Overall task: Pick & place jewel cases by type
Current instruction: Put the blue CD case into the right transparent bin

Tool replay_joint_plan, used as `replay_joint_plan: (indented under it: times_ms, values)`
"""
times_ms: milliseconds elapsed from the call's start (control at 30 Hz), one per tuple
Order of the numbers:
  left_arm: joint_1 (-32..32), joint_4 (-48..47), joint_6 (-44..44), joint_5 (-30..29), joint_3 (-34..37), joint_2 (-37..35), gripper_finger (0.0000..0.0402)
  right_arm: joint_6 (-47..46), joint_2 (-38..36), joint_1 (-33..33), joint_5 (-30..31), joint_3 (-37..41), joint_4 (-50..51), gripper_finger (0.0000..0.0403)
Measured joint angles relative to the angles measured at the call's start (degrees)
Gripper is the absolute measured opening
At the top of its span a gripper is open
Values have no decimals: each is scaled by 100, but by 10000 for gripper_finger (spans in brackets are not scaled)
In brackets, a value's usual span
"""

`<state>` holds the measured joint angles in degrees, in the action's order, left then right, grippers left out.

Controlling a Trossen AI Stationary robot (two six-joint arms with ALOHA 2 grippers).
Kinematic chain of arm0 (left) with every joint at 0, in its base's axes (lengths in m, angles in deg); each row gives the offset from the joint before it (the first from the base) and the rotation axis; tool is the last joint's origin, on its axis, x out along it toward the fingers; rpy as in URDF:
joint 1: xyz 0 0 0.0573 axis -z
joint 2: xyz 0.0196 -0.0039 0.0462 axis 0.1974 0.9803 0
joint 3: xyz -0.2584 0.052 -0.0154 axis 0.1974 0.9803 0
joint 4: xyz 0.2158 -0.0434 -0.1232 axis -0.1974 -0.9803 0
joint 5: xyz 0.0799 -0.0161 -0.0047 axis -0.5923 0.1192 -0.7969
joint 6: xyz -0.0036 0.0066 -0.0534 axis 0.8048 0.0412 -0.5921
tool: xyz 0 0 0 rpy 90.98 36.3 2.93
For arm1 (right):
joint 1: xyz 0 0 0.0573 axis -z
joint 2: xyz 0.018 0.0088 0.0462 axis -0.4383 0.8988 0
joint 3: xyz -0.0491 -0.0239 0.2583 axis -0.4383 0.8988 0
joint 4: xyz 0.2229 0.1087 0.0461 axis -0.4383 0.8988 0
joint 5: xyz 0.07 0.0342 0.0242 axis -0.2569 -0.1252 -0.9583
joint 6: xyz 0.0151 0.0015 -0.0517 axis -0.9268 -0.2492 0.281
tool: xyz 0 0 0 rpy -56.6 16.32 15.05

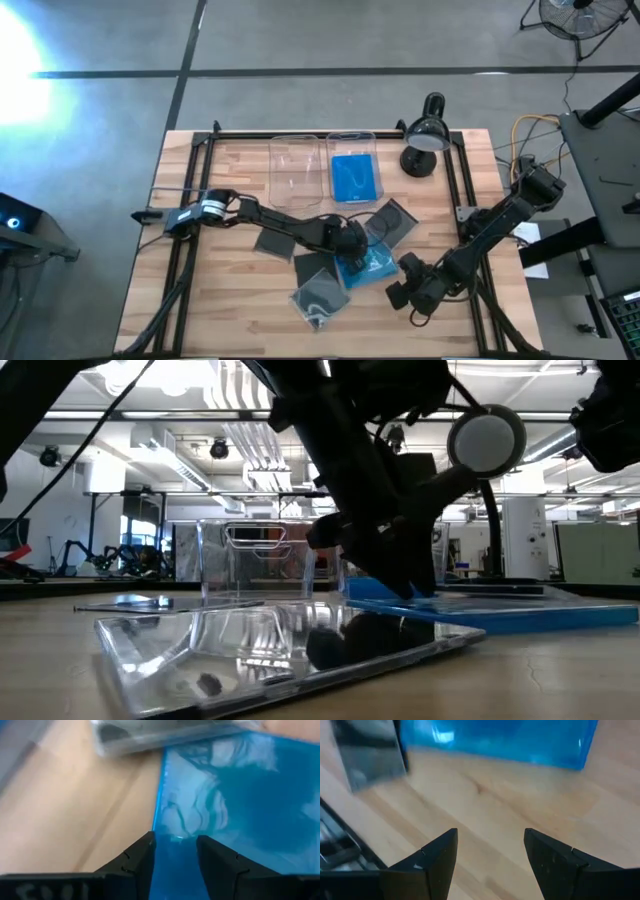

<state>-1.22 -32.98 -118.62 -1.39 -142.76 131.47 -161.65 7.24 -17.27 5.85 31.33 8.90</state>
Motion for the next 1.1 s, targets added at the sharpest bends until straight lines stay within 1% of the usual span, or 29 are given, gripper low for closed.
replay_joint_plan:
  times_ms: [133,233,300,467,533,633,700,767,867,1033,1100]
  values:
    - [231,92,-180,308,12,-51,128,-731,-2,46,569,89,67,224]
    - [353,248,-247,637,34,-138,128,-1172,-4,85,615,159,275,224]
    - [403,258,-218,755,36,-182,128,-1420,-5,73,614,170,417,224]
    - [442,219,178,656,6,-441,128,-1813,-67,-164,587,109,428,224]
    - [437,144,305,466,10,-557,128,-1987,-73,-275,569,85,436,224]
    - [436,-123,530,-39,15,-605,128,-2300,26,-351,415,72,342,224]
    - [431,-144,777,-95,40,-587,128,-2343,165,-358,383,76,120,224]
    - [400,2,958,78,91,-534,128,-2341,338,-335,351,72,-110,224]
    - [368,163,1007,340,304,-433,128,-2385,669,-309,319,72,-348,224]
    - [348,406,904,633,664,-395,128,-2421,1000,-256,367,29,-359,224]
    - [344,685,915,819,858,-420,128,-2427,1056,-179,356,26,-363,224]
